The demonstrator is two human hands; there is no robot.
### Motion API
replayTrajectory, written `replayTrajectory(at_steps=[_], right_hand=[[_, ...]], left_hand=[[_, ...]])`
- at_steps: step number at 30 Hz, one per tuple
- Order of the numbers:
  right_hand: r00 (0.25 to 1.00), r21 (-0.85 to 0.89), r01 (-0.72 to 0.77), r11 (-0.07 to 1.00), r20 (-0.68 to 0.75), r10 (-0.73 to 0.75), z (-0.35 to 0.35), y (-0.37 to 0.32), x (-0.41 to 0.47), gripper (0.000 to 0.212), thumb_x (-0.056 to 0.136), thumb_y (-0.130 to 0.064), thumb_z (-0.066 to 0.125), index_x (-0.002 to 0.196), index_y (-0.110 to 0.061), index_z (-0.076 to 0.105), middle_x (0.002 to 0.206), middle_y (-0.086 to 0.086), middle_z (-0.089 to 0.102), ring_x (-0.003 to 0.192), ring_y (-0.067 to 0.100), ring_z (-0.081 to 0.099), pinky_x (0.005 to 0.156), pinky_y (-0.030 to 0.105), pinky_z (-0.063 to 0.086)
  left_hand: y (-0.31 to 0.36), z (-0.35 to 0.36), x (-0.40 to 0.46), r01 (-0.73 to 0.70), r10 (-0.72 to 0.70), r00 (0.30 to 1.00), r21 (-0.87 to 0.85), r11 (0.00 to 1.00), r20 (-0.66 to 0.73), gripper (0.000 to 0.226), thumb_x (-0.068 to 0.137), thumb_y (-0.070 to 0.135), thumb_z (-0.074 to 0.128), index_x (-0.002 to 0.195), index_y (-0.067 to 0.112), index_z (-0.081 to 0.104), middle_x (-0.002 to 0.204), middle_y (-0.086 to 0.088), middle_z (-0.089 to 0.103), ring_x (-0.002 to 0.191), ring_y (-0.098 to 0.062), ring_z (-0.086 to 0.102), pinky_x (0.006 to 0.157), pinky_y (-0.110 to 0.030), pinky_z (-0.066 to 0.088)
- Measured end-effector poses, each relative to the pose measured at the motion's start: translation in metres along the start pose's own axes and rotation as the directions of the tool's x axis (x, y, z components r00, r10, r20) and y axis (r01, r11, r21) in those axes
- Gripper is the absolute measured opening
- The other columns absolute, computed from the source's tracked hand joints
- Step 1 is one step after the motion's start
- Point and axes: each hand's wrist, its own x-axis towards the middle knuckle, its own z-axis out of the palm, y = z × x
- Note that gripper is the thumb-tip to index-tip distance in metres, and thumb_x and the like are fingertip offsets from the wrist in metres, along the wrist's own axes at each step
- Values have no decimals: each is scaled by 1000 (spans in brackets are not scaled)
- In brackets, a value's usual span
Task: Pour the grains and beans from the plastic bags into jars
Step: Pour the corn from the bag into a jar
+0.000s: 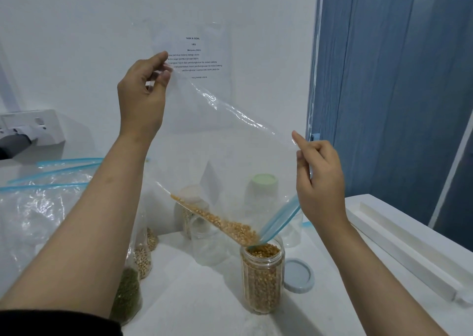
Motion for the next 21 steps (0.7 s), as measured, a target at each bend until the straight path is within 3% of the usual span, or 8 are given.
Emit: replayTrajectory(at_steps=[6,12,18,21], right_hand=[[1000,29,9,1000,-15,-9,0,-1,-1,43,99,-2,50,140,-15,55,97,-8,47,90,10,47,78,18,42],[1000,50,2,999,-13,-1,1,-1,2,41,100,-2,50,138,-16,57,97,-7,47,90,7,46,78,22,44],[1000,50,5,999,-12,-4,-2,0,1,40,100,-3,51,137,-16,58,96,-8,48,88,6,46,78,13,40],[1000,42,1,999,-9,0,-2,-1,2,39,100,-4,51,136,-17,60,96,-7,49,88,7,47,76,17,42]], left_hand=[[0,-1,-2,2,-2,1000,-1,1000,0,29,97,15,55,125,22,64,103,15,61,89,5,57,73,-12,41],[1,-1,0,5,-5,1000,8,1000,-1,30,97,16,56,126,20,64,104,13,62,89,5,57,73,-12,42],[2,0,-1,8,-8,1000,-1,1000,-3,30,98,16,56,127,18,64,106,8,62,88,7,57,73,-11,42],[2,1,-1,5,-5,1000,10,1000,-3,31,98,16,56,127,17,64,107,6,62,88,9,57,72,-10,41]])
